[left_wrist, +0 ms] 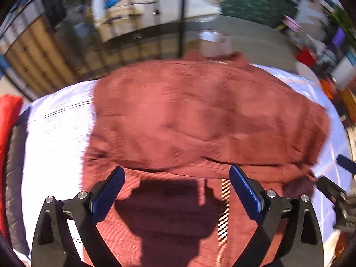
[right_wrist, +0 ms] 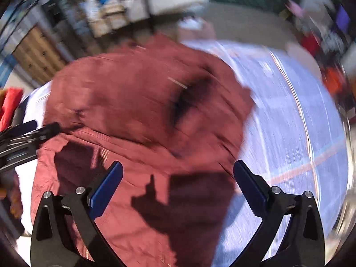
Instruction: Fold large clothes
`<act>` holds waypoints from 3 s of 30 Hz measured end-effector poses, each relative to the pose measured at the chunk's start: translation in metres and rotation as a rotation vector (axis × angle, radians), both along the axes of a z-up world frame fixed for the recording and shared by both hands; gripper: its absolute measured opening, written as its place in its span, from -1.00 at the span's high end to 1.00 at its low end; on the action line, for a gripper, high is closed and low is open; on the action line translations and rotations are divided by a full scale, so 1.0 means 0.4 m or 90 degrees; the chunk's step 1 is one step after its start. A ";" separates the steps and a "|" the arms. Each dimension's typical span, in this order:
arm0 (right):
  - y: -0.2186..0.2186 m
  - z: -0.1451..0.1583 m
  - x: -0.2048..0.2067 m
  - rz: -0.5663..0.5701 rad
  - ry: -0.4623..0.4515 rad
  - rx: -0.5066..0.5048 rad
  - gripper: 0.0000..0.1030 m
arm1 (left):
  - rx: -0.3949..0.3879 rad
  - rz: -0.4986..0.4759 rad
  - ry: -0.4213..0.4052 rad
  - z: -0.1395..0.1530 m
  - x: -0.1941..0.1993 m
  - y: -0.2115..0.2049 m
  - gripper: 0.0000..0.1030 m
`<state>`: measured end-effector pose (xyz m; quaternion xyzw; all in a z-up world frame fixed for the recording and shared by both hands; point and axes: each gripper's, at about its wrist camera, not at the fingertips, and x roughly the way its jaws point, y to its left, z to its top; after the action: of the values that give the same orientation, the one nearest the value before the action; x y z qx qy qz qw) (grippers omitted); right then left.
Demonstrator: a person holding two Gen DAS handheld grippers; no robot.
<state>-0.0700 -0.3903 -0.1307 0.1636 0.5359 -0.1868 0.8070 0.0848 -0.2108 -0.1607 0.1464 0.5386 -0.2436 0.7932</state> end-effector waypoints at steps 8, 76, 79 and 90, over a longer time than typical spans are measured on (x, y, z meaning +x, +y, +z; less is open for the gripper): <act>0.142 0.011 0.189 0.153 -0.026 -0.098 -0.90 | -0.001 -0.020 -0.019 0.003 0.126 -0.043 -0.81; 0.069 -0.255 -0.429 -0.027 0.159 0.281 -0.61 | 0.040 0.079 0.157 -0.105 -0.137 0.641 -0.78; 0.082 -0.281 -0.491 -0.046 0.161 0.334 -0.48 | 0.031 0.068 0.194 -0.140 -0.175 0.658 -0.70; 0.187 -0.357 -0.602 -0.056 0.190 0.530 -0.23 | -0.055 0.092 0.317 -0.212 -0.244 0.717 -0.27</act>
<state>-0.3106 -0.3157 -0.2736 0.4687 0.6687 -0.0110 0.5771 -0.0126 0.0758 -0.2454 0.0091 0.7154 -0.2379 0.6570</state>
